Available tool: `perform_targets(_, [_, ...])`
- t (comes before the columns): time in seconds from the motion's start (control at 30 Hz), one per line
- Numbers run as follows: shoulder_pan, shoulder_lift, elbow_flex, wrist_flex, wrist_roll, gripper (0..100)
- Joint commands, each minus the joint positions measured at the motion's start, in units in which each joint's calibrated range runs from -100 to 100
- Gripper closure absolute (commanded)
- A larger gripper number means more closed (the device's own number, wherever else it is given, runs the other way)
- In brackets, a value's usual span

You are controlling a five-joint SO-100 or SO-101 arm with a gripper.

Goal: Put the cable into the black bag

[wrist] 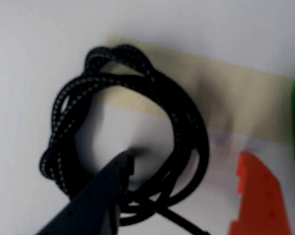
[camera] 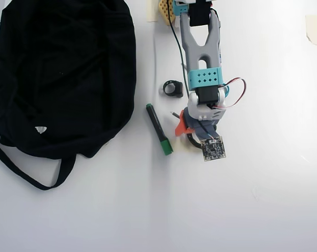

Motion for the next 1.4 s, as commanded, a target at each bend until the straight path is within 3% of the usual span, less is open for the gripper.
perform_targets(0.0, [0.3, -0.3, -1.9, -0.7, -0.1, 73])
perform_targets(0.23, [0.5, -0.3, -1.9, -0.7, -0.1, 73])
perform_targets(0.83, [0.8, -0.3, -1.9, -0.7, -0.1, 95])
perform_targets(1.37, [0.6, -0.7, -1.9, -0.7, -0.1, 98])
